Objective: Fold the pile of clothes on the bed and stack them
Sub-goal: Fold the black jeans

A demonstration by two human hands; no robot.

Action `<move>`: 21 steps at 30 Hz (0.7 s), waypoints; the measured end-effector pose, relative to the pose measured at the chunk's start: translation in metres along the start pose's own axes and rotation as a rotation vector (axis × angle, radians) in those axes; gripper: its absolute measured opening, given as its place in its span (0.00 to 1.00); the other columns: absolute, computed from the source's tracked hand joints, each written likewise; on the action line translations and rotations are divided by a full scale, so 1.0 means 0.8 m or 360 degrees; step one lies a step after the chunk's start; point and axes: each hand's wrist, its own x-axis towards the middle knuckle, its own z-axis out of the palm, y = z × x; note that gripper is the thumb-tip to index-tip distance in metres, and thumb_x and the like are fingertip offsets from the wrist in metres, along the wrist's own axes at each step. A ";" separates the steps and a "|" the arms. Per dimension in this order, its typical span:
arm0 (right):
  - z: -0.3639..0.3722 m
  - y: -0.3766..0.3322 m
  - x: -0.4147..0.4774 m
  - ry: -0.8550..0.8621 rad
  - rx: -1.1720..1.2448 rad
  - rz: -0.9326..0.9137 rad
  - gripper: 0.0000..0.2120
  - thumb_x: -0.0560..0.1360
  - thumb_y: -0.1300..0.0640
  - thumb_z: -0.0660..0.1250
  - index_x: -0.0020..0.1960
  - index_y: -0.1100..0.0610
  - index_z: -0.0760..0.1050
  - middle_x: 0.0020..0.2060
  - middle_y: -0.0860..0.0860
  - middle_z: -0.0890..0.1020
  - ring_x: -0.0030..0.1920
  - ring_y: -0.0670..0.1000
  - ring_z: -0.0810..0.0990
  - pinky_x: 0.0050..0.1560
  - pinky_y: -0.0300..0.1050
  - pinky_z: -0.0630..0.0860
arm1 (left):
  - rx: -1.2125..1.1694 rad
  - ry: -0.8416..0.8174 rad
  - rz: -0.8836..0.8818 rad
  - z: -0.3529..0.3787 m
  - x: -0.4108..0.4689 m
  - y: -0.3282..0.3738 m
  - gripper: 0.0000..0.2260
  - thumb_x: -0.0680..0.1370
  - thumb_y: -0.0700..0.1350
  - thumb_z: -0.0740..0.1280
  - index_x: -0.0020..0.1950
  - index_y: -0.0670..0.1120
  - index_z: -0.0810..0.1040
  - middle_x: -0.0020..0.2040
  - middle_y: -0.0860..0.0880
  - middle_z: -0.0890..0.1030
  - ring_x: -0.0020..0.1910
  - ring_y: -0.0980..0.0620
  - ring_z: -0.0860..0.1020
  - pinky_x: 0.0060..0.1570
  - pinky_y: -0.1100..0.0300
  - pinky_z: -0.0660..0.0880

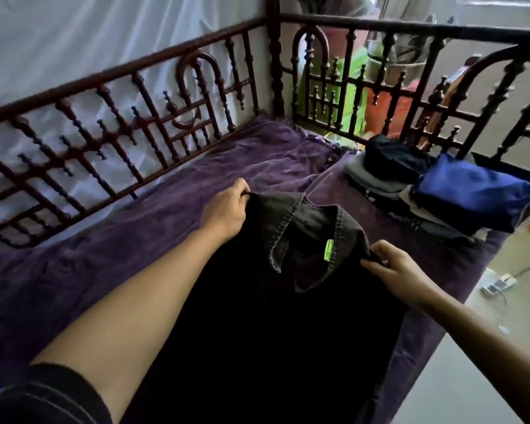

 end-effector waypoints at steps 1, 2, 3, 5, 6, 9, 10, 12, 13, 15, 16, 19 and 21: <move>-0.012 0.033 0.028 0.0001 -0.0017 0.0088 0.05 0.76 0.61 0.68 0.45 0.59 0.72 0.34 0.49 0.78 0.33 0.45 0.75 0.34 0.40 0.72 | -0.0002 -0.0067 -0.0032 0.041 0.023 0.008 0.03 0.81 0.47 0.57 0.50 0.50 0.69 0.47 0.43 0.81 0.47 0.39 0.78 0.37 0.54 0.65; -0.022 0.066 0.054 0.0007 -0.0051 0.0170 0.05 0.76 0.60 0.69 0.45 0.57 0.72 0.35 0.49 0.79 0.35 0.46 0.76 0.35 0.42 0.73 | -0.0008 -0.0136 -0.0070 0.081 0.045 0.014 0.03 0.81 0.46 0.58 0.50 0.50 0.69 0.47 0.43 0.81 0.47 0.40 0.78 0.37 0.54 0.65; -0.031 0.098 0.078 0.0014 -0.0108 0.0246 0.06 0.76 0.59 0.69 0.44 0.55 0.72 0.35 0.48 0.80 0.36 0.47 0.77 0.37 0.45 0.73 | -0.0011 -0.0199 -0.0110 0.121 0.065 0.020 0.03 0.81 0.46 0.58 0.49 0.50 0.69 0.47 0.44 0.81 0.46 0.40 0.77 0.38 0.54 0.65; -0.041 0.161 0.120 0.0017 -0.0245 0.0407 0.06 0.75 0.56 0.68 0.44 0.51 0.71 0.36 0.47 0.80 0.38 0.48 0.79 0.39 0.47 0.74 | -0.0006 -0.0297 -0.0204 0.196 0.093 0.029 0.03 0.81 0.46 0.58 0.49 0.50 0.70 0.48 0.45 0.80 0.47 0.41 0.77 0.38 0.53 0.67; -0.044 0.191 0.138 0.0006 -0.0301 0.0494 0.06 0.75 0.54 0.68 0.44 0.50 0.70 0.36 0.47 0.80 0.38 0.49 0.79 0.39 0.47 0.75 | -0.0002 -0.0337 -0.0254 0.232 0.104 0.031 0.03 0.81 0.46 0.58 0.49 0.49 0.70 0.49 0.45 0.79 0.48 0.41 0.76 0.40 0.52 0.69; -0.040 0.271 0.181 -0.0147 -0.0479 0.0770 0.07 0.75 0.51 0.67 0.48 0.47 0.69 0.42 0.47 0.80 0.42 0.51 0.79 0.40 0.46 0.74 | 0.0080 -0.0420 -0.0411 0.316 0.119 0.026 0.04 0.81 0.46 0.60 0.54 0.48 0.71 0.53 0.45 0.76 0.53 0.42 0.74 0.47 0.48 0.71; -0.039 0.293 0.192 -0.0232 -0.0511 0.0880 0.07 0.75 0.52 0.68 0.50 0.47 0.70 0.44 0.48 0.81 0.43 0.52 0.79 0.42 0.45 0.74 | 0.0091 -0.0454 -0.0457 0.337 0.120 0.022 0.06 0.80 0.46 0.61 0.56 0.48 0.71 0.54 0.45 0.76 0.54 0.42 0.74 0.48 0.49 0.71; -0.037 0.329 0.213 -0.0380 -0.0532 0.1070 0.09 0.73 0.54 0.70 0.52 0.51 0.76 0.47 0.50 0.82 0.46 0.52 0.80 0.45 0.43 0.75 | 0.0074 -0.0570 -0.0505 0.370 0.122 0.014 0.08 0.79 0.45 0.63 0.58 0.48 0.72 0.55 0.46 0.75 0.54 0.43 0.74 0.46 0.51 0.70; -0.038 0.343 0.224 -0.0408 -0.0532 0.1119 0.10 0.72 0.54 0.71 0.53 0.51 0.77 0.49 0.51 0.83 0.48 0.52 0.81 0.47 0.42 0.75 | 0.0072 -0.0624 -0.0505 0.384 0.123 0.011 0.08 0.79 0.45 0.64 0.57 0.48 0.73 0.54 0.47 0.75 0.54 0.44 0.75 0.45 0.53 0.70; -0.041 0.362 0.250 -0.0354 -0.0512 0.1112 0.16 0.71 0.52 0.73 0.58 0.53 0.77 0.52 0.52 0.83 0.51 0.52 0.81 0.48 0.42 0.74 | 0.0084 -0.0710 -0.0481 0.408 0.129 0.008 0.06 0.78 0.45 0.64 0.55 0.49 0.75 0.54 0.47 0.75 0.53 0.45 0.75 0.43 0.55 0.70; -0.041 0.367 0.264 -0.0294 -0.0487 0.1077 0.20 0.70 0.50 0.74 0.60 0.53 0.76 0.53 0.52 0.83 0.52 0.52 0.80 0.49 0.42 0.74 | 0.0091 -0.0743 -0.0463 0.422 0.134 0.008 0.06 0.78 0.46 0.64 0.55 0.49 0.75 0.53 0.48 0.75 0.53 0.45 0.75 0.43 0.54 0.70; -0.028 0.383 0.303 -0.0169 -0.0314 0.1048 0.32 0.66 0.46 0.77 0.66 0.55 0.72 0.57 0.51 0.80 0.58 0.52 0.79 0.57 0.46 0.75 | 0.0115 -0.0835 -0.0453 0.470 0.147 0.013 0.09 0.79 0.47 0.64 0.59 0.51 0.73 0.56 0.48 0.73 0.55 0.44 0.73 0.43 0.53 0.69; -0.013 0.391 0.319 -0.0214 -0.0235 0.1101 0.28 0.64 0.46 0.79 0.60 0.56 0.76 0.52 0.50 0.81 0.54 0.52 0.79 0.56 0.47 0.76 | 0.0127 -0.0975 -0.0546 0.505 0.148 0.018 0.17 0.79 0.48 0.65 0.66 0.52 0.67 0.61 0.47 0.71 0.58 0.43 0.73 0.44 0.52 0.68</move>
